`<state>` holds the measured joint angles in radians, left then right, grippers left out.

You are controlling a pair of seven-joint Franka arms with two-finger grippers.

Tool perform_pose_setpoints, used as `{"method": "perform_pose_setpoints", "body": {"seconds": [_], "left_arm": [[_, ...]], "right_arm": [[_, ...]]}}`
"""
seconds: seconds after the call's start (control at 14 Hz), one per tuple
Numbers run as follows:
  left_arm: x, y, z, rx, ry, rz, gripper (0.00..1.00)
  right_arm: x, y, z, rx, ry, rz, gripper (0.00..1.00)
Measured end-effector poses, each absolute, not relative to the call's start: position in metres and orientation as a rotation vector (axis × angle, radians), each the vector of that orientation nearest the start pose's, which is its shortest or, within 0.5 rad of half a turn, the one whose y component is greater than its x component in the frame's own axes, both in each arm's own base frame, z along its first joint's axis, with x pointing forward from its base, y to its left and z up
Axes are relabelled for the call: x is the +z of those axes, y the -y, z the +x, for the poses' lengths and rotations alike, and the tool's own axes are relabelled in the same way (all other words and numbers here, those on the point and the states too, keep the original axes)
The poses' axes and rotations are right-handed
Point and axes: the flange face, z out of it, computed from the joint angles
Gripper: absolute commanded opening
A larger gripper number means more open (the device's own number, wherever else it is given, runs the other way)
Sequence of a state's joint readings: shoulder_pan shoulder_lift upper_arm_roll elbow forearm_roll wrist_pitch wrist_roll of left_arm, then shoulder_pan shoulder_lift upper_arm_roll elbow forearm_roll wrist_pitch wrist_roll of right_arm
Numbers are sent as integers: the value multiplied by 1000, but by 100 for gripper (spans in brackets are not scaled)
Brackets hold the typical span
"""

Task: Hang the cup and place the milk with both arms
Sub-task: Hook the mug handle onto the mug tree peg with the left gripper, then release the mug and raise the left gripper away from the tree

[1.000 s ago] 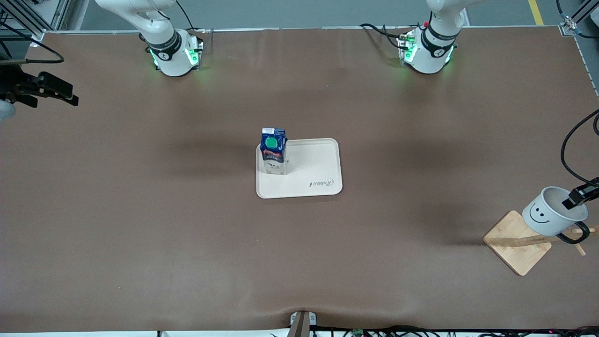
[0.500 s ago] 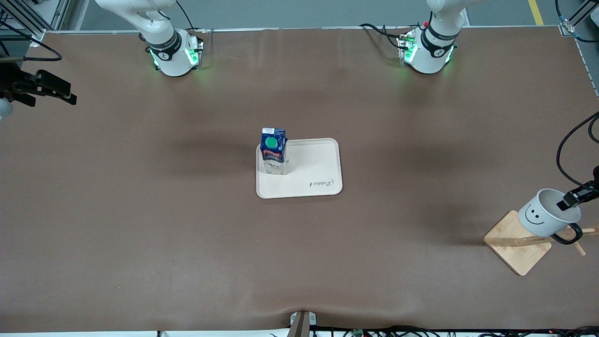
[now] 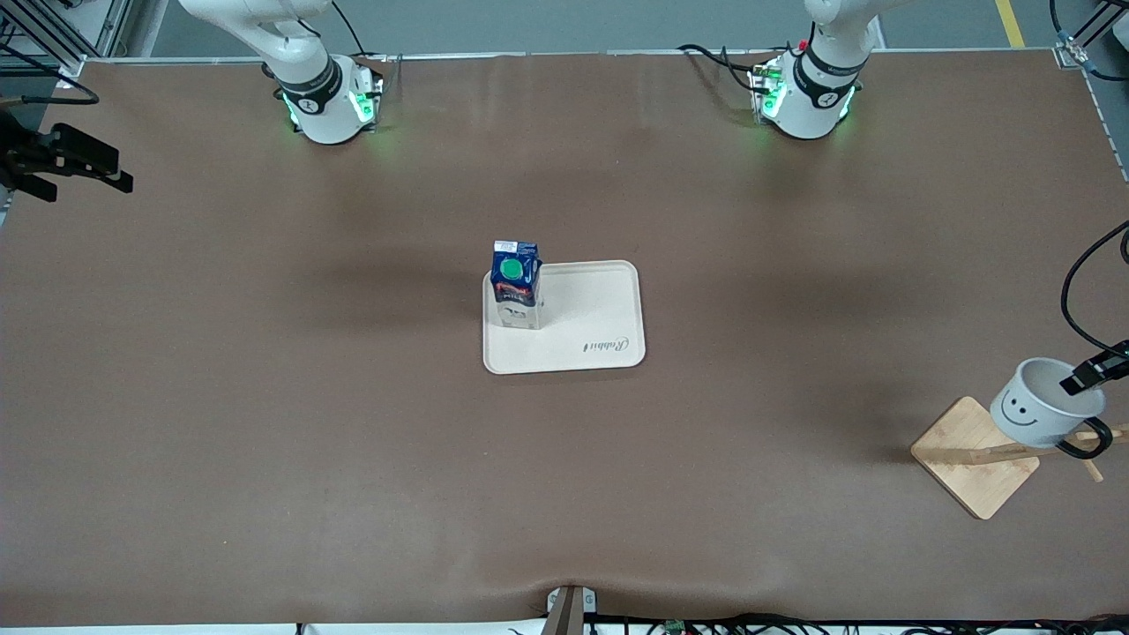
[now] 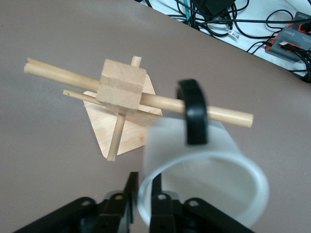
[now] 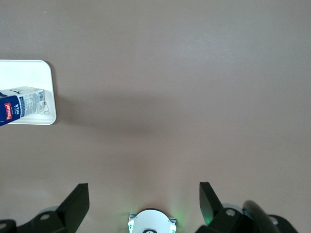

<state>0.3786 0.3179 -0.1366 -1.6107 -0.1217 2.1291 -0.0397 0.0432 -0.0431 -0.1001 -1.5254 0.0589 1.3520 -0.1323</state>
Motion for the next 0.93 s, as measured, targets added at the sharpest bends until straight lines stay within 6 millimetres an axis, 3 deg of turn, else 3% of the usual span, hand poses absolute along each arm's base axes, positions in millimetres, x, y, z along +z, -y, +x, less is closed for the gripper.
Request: {"method": "perform_pose_setpoints", "body": {"seconds": [0.21, 0.43, 0.93], "left_arm": [[469, -160, 656, -375, 544, -3207, 100], [488, -143, 659, -380, 491, -3216, 100], [556, -96, 636, -142, 287, -3156, 100]], "right_arm": [[651, 15, 517, 191, 152, -3059, 100], [651, 2, 518, 193, 125, -3077, 100], [652, 6, 517, 186, 102, -3086, 100]]}}
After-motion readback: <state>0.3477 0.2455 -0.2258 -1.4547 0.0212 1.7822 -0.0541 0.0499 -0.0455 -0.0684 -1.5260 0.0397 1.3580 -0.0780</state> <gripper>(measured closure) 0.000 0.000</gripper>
